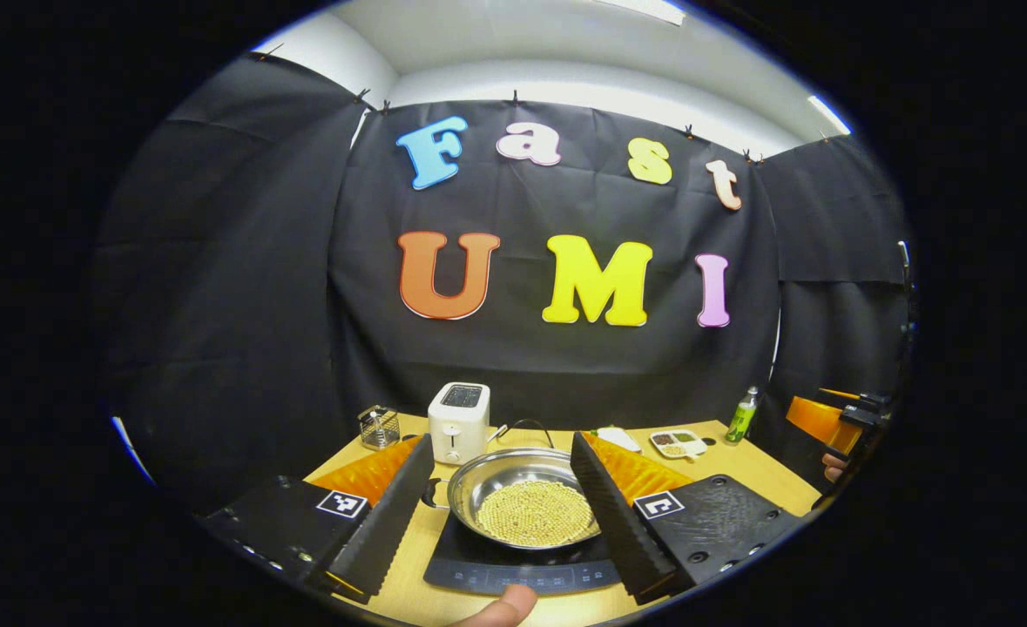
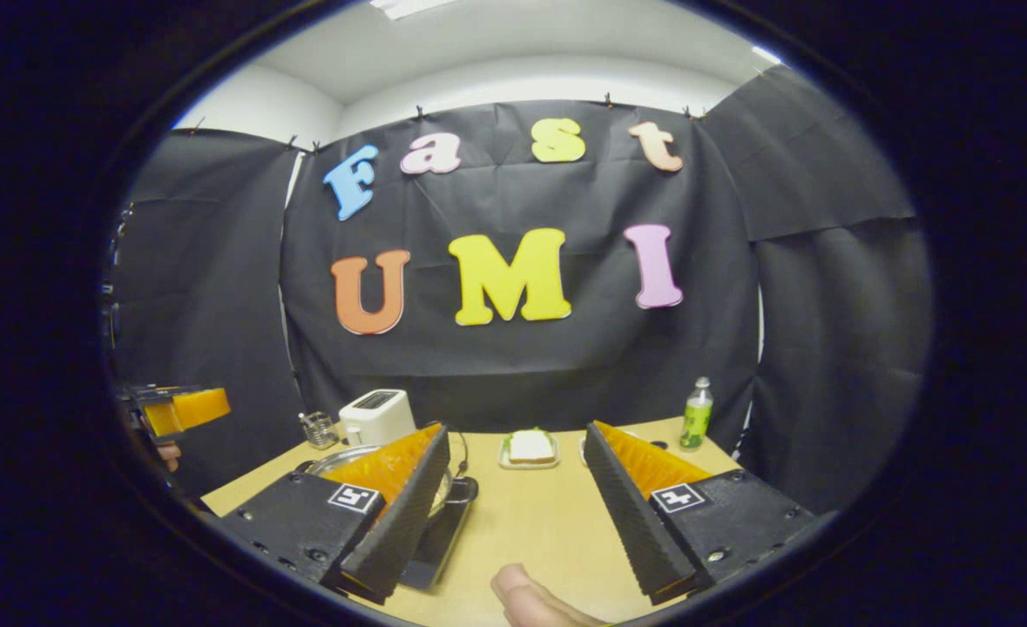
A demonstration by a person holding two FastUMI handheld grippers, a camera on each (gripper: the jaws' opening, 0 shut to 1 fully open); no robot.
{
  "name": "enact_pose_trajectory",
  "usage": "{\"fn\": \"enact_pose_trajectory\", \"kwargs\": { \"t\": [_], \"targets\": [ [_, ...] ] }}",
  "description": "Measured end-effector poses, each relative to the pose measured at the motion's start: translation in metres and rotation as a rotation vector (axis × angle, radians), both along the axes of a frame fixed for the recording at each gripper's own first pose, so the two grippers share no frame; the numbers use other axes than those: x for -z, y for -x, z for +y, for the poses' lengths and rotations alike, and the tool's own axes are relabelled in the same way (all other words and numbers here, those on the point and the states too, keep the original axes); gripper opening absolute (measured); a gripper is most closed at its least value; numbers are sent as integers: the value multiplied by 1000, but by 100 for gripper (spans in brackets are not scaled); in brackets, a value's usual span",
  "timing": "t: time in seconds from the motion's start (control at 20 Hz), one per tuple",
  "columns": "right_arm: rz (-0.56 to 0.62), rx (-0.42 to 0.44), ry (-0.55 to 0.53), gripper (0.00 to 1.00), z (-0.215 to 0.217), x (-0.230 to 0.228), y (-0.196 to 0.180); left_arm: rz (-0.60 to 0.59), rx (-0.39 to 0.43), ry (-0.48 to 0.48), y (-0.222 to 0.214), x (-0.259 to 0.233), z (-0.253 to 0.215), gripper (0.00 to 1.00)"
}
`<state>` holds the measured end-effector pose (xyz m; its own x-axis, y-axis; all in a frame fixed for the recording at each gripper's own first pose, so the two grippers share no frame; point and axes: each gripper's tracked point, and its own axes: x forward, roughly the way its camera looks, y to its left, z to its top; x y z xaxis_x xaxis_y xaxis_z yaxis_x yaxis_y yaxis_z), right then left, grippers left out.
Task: First push the handle of the pot to place it horizontally, then grasp the pot with both hands and set it on the induction cooktop.
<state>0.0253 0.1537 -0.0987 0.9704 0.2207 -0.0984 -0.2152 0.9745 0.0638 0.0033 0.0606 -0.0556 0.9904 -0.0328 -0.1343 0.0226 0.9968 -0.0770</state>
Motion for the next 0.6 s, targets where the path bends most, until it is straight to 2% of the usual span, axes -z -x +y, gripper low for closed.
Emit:
{"fn": "enact_pose_trajectory", "kwargs": {
  "t": [0.2,0.3,0.5,0.6],
  "targets": [
    [-110,68,-9,97,-54,-38,52,-75,27,4,47,-32,-37,95],
    [-118,98,3,96,-71,-38,75,-94,27,11,70,-36,-53,95],
    [-133,38,-7,98,-72,-33,112,-151,34,15,99,-37,-72,95],
    [-118,14,-13,98,-75,-24,120,-137,78,40,101,-24,-89,95]
  ]
}}
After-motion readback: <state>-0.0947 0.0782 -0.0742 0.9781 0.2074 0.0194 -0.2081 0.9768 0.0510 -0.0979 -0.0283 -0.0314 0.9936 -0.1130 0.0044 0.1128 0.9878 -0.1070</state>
